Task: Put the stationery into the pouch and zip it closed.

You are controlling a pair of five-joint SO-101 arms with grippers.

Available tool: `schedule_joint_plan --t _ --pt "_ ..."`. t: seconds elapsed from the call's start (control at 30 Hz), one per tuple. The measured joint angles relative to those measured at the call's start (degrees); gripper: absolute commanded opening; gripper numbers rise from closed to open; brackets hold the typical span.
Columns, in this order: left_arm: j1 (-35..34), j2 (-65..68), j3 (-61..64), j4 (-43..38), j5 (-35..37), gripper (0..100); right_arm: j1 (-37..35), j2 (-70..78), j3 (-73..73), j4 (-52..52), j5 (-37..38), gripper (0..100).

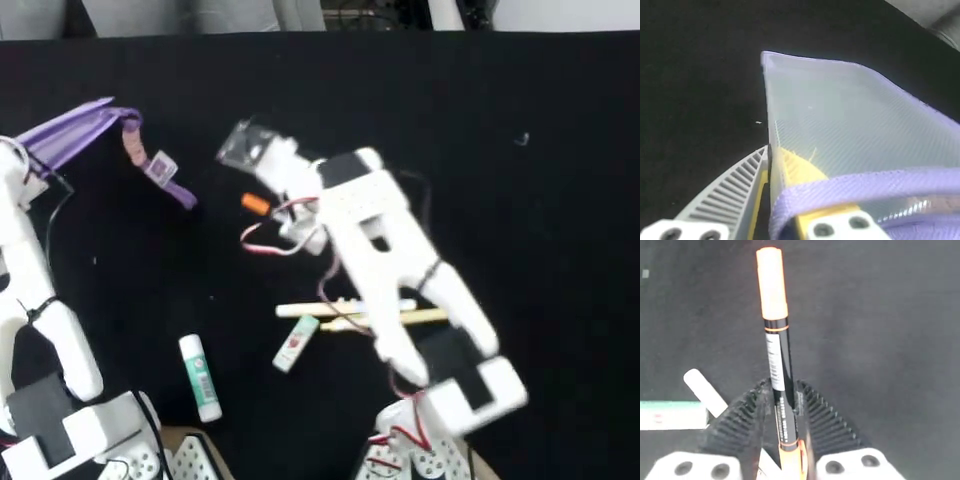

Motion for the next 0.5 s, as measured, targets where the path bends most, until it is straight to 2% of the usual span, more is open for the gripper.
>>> schedule_joint_plan --t 0.1,0.3,0.5 --pt "3.16 0.0 -3.34 4.48 0.18 3 1.41 -6.51 0.0 -0.09 -2.73 1.1" --pt "12.48 0.0 -13.54 16.26 0.44 3 5.19 -19.25 0.0 -6.95 -11.34 1.1" --pt "20.04 0.0 -21.45 25.14 0.53 3 5.36 -27.87 0.0 -13.45 -17.93 1.1"
